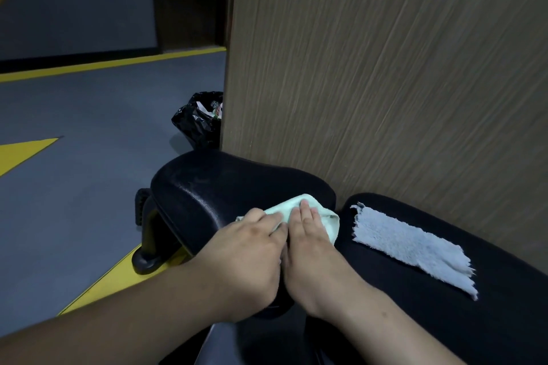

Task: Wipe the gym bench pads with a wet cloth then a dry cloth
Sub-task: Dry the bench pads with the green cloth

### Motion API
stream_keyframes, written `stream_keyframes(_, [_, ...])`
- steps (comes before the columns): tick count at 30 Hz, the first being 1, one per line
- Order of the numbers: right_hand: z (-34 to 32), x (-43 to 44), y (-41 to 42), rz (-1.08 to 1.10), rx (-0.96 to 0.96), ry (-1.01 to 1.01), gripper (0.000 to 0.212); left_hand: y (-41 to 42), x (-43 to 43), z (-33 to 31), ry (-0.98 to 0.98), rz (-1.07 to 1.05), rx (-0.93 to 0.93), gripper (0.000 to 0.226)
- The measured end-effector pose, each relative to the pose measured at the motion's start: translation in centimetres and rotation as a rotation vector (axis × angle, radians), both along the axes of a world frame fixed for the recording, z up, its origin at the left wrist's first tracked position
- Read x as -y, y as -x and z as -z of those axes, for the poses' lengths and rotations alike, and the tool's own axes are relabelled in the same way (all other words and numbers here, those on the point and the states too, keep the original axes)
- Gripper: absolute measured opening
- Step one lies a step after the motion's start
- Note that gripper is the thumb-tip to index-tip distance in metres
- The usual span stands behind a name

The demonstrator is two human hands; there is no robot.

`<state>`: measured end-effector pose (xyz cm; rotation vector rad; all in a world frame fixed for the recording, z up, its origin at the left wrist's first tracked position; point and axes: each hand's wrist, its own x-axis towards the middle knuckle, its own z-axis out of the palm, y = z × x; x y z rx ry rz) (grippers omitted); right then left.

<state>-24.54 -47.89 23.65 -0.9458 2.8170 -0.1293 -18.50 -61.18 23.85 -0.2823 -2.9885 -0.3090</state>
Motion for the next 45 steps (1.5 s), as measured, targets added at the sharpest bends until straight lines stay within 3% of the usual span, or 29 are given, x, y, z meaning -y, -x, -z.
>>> stream_keyframes(2, [0.0, 0.3, 1.5, 0.008, 0.052, -0.033, 0.072, 1.0, 0.3, 0.4, -0.037, -0.007, 0.07, 0.087])
stream_keyframes(6, [-0.6, 0.8, 4.8, 0.051, 0.109, 0.065, 0.065, 3.3, 1.5, 0.4, -0.117, -0.009, 0.203, 0.073])
stream_keyframes(15, [-0.5, 2.4, 10.2, 0.08, 0.143, 0.13, 0.072, 8.0, 3.6, 0.6, -0.156, -0.054, 0.21, 0.064])
stream_keyframes(17, [-0.5, 2.5, 10.4, 0.086, 0.152, 0.141, 0.077, 7.9, 3.8, 0.5, -0.133, -0.054, 0.219, 0.072])
stream_keyframes(21, [-0.6, 2.0, 9.8, 0.087, 0.149, 0.145, 0.088, 6.5, 3.8, 0.2, -0.055, -0.035, 0.281, 0.117])
stream_keyframes(23, [-0.7, 1.5, 8.9, 0.056, 0.157, 0.108, 0.087, 5.3, 3.6, -0.2, -0.023, -0.011, 0.303, 0.128])
stream_keyframes(28, [-0.9, 0.2, 4.9, -0.036, 0.174, 0.062, 0.087, 1.3, 4.0, -0.5, 0.018, 0.061, 0.353, 0.132])
stream_keyframes(37, [-2.3, -1.4, 2.0, -0.151, 0.232, 0.001, 0.095, -2.4, 5.7, -0.4, 0.005, 0.039, 0.344, 0.11])
stream_keyframes(45, [-1.4, 2.8, 6.1, -0.207, 0.116, -0.02, 0.101, 0.3, 9.6, 0.3, -0.009, 0.01, 0.351, 0.135])
